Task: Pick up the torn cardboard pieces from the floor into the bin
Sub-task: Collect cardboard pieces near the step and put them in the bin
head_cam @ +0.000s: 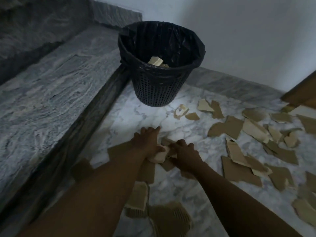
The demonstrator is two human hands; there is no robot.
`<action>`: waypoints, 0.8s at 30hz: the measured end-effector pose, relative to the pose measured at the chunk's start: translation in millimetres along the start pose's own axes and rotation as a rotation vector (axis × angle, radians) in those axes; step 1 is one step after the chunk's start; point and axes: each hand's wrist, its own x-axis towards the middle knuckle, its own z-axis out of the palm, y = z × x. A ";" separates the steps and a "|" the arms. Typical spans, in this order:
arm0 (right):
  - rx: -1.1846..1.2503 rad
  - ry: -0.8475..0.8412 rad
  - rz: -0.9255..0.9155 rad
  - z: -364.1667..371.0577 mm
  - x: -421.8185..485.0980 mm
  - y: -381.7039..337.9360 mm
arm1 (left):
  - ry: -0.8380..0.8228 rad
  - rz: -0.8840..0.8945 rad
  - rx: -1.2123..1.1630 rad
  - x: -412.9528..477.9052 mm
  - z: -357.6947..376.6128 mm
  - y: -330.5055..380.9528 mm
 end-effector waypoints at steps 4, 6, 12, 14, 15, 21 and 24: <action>0.178 0.053 0.008 -2.2 4.6 10.3 | -0.005 -0.045 -0.103 0.0 -8.1 9.8; 0.265 0.145 0.019 -5.4 3.9 16.1 | 0.058 -0.018 -0.181 -5.9 -9.6 11.8; 0.398 0.340 -0.050 -5.8 11.8 28.5 | 0.096 0.052 -0.118 -31.6 -3.6 8.1; 0.457 0.332 -0.034 -13.6 14.7 26.7 | 0.091 0.071 -0.136 -37.7 -7.0 13.3; 0.497 0.341 -0.010 -21.7 15.2 26.3 | 0.097 0.081 -0.154 -39.0 -7.4 16.1; 0.250 -0.251 0.151 -62.9 -1.5 59.7 | 0.050 0.131 0.026 -40.1 18.8 39.2; 0.028 -0.468 0.214 -49.2 -17.8 61.7 | -0.009 0.086 0.110 -43.9 36.5 48.8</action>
